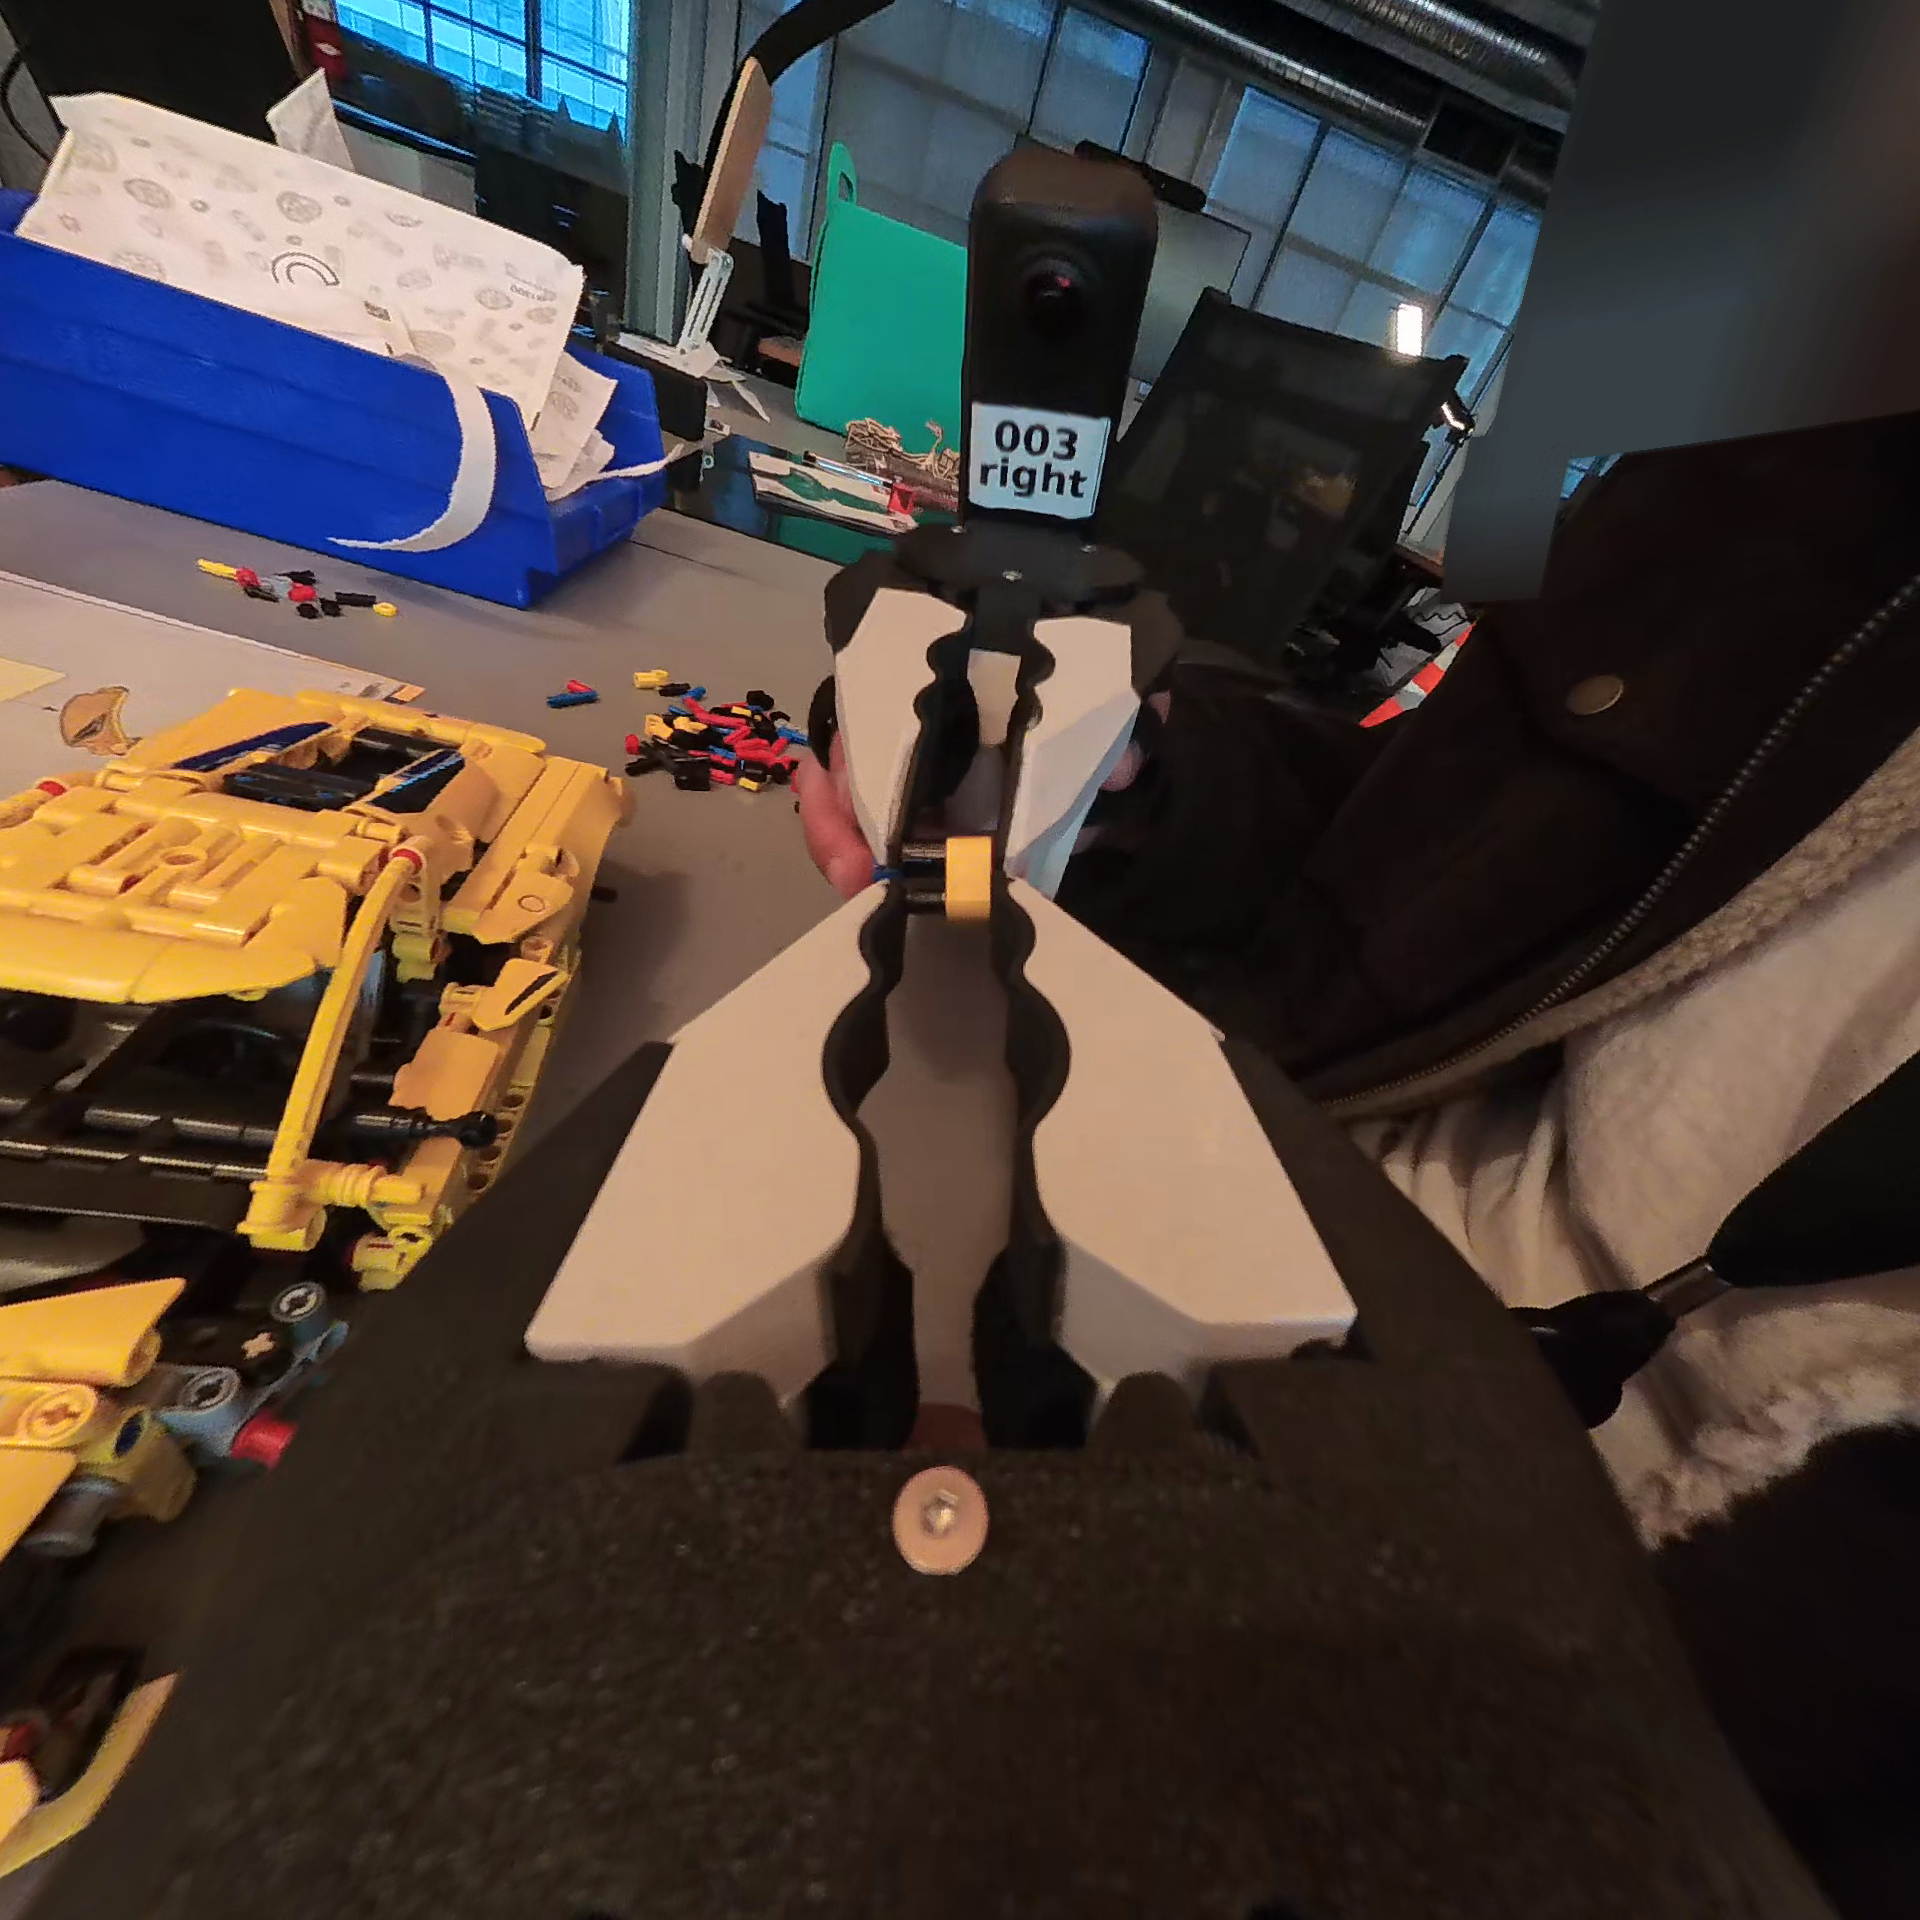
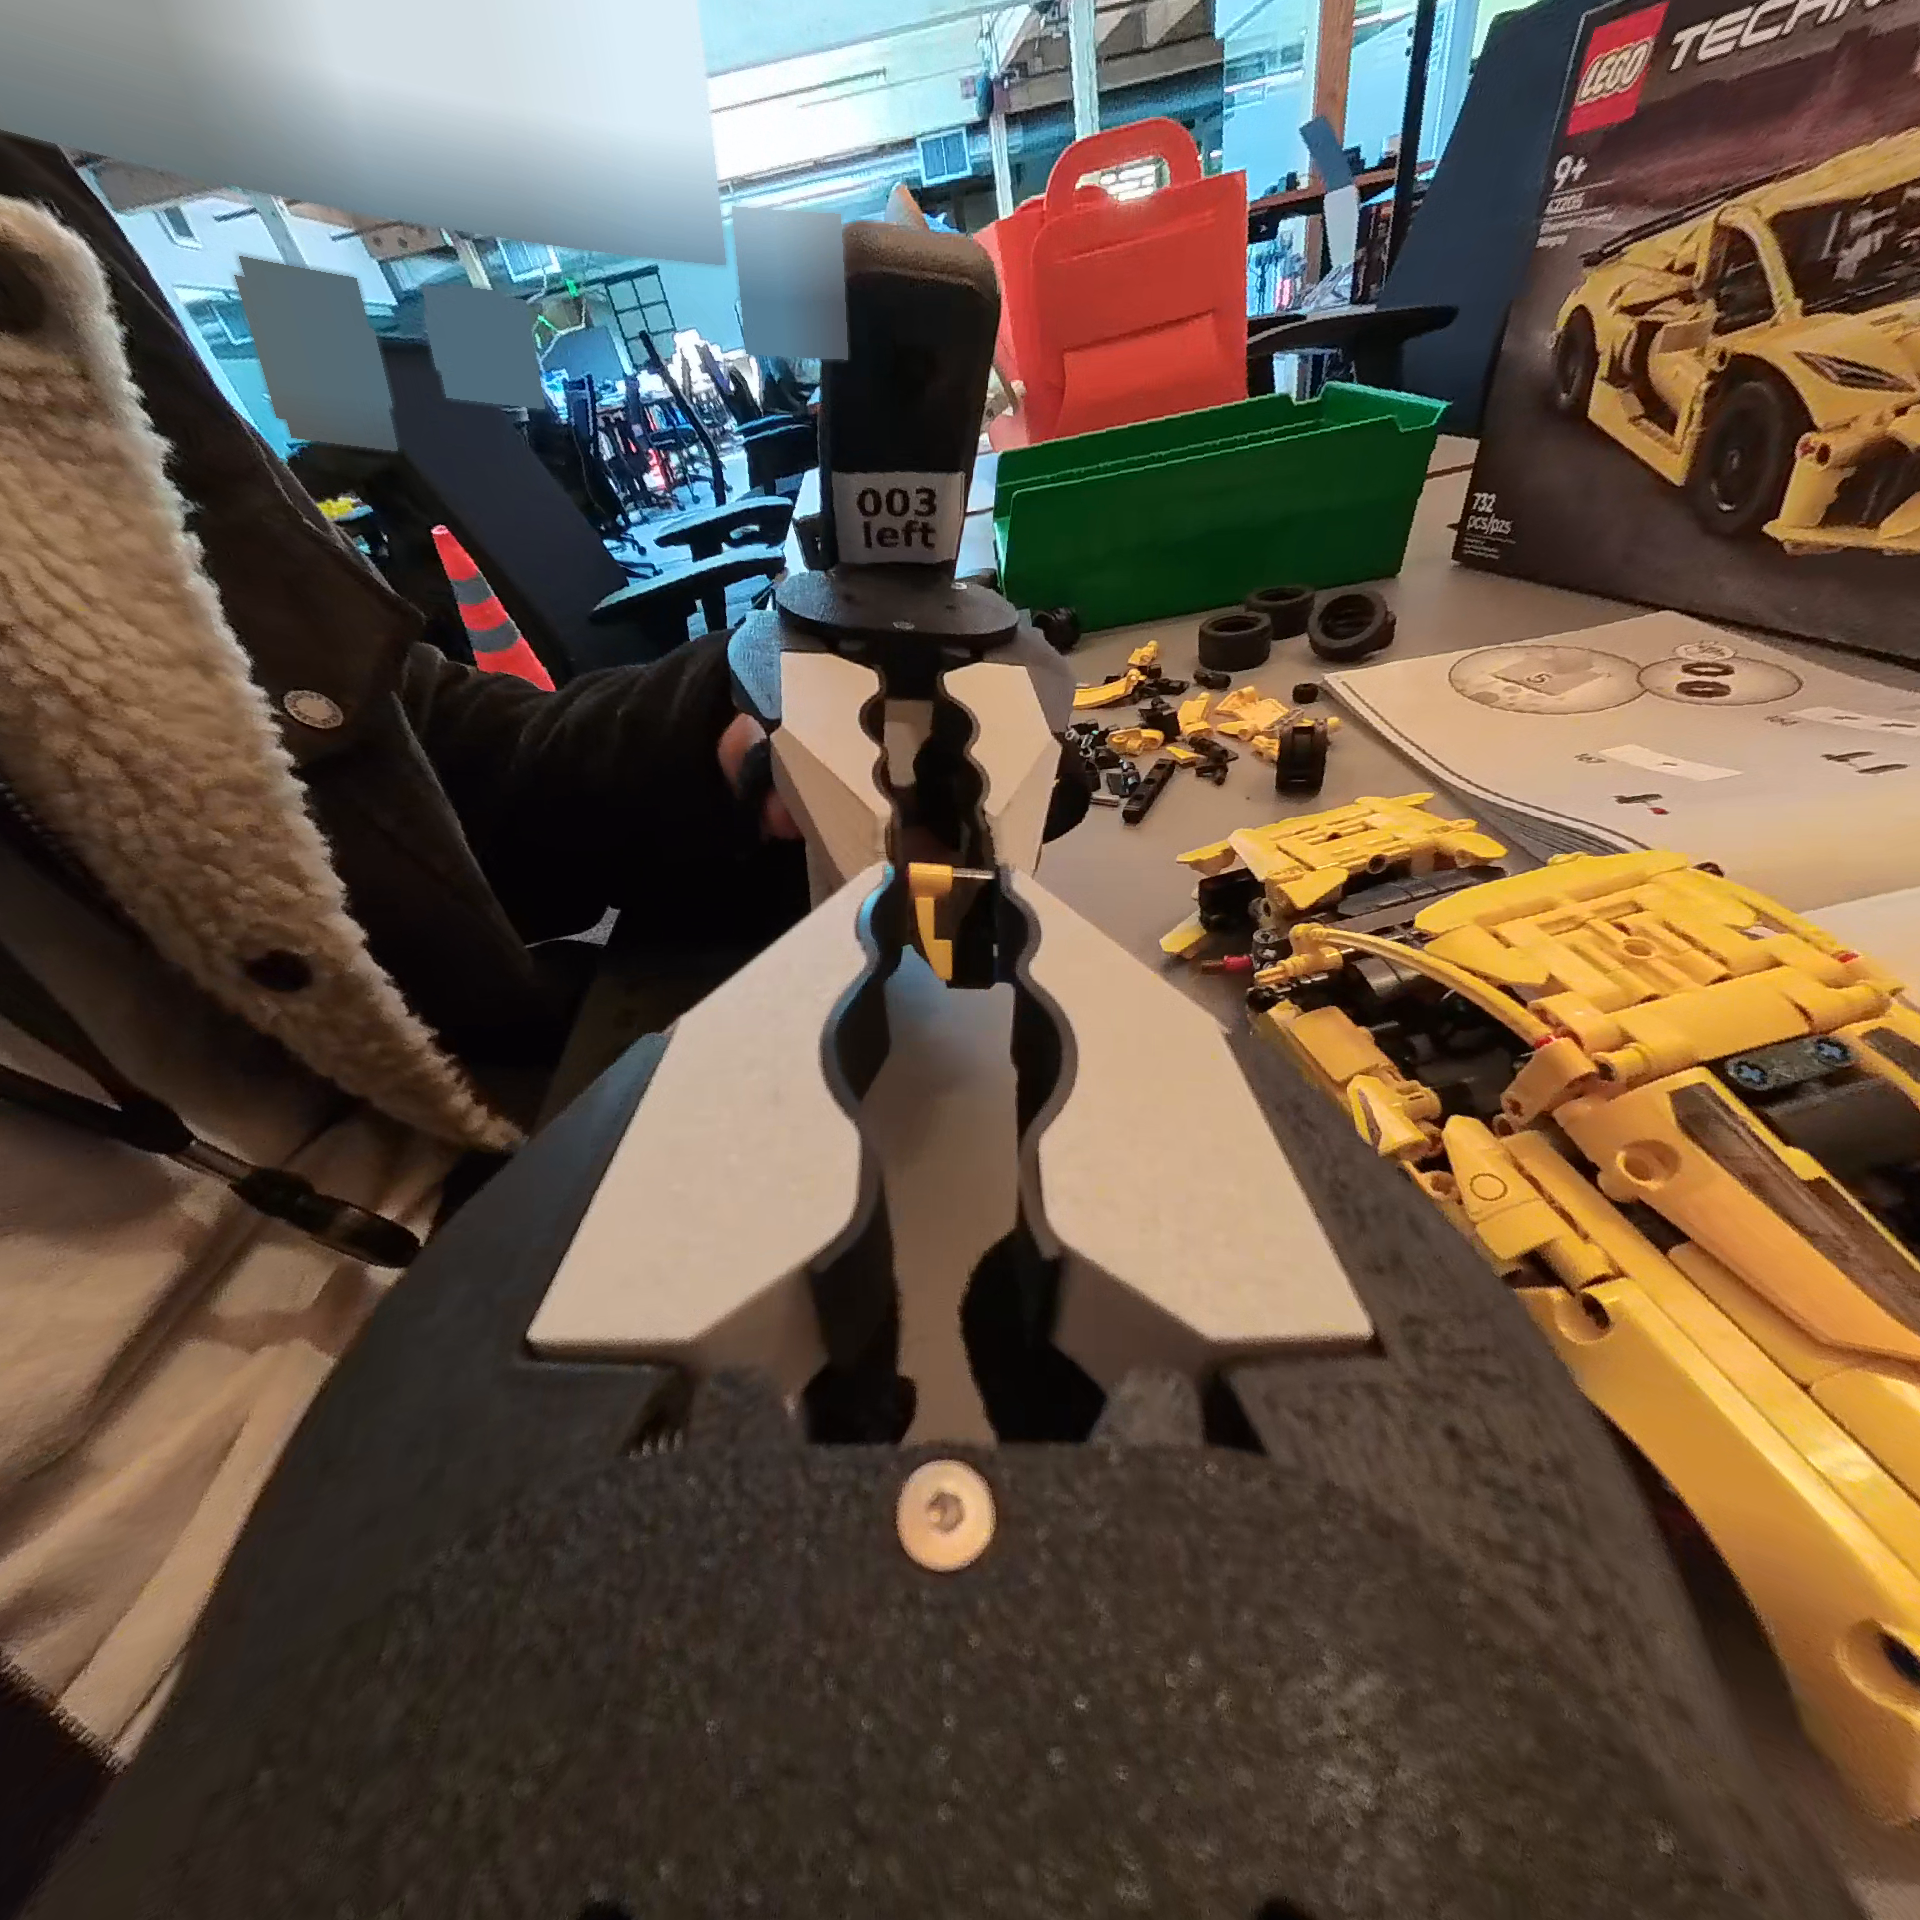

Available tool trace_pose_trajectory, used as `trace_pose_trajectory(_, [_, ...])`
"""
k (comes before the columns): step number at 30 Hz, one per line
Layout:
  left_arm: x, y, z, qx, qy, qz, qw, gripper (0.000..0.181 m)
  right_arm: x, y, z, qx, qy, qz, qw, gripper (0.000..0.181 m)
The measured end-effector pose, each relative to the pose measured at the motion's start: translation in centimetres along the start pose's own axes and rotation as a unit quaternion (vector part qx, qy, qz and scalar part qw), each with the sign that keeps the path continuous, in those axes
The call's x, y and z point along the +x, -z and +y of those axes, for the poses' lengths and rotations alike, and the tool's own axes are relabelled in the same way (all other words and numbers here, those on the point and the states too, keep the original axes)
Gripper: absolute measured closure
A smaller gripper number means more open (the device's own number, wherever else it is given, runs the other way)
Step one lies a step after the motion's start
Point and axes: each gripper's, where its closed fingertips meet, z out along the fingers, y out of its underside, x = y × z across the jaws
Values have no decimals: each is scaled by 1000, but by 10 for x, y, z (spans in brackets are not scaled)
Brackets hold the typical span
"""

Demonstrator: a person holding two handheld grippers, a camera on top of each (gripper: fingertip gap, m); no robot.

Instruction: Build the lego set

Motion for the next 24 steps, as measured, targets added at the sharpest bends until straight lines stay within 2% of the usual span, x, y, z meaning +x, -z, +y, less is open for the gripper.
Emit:
trace_pose_trajectory(9, [2, -1, 2, -7, -15, -6, 1000, 166, -3, 1, 3, -12, -10, -16, 1000, 166])
trace_pose_trajectory(20, [3, -1, 2, -16, -38, -24, 999, 166, -4, 2, 5, -28, 24, -5, 999, 166])
trace_pose_trajectory(24, [6, -2, 1, -20, -70, -34, 997, 166, -7, 3, 4, -27, 10, -15, 999, 167])
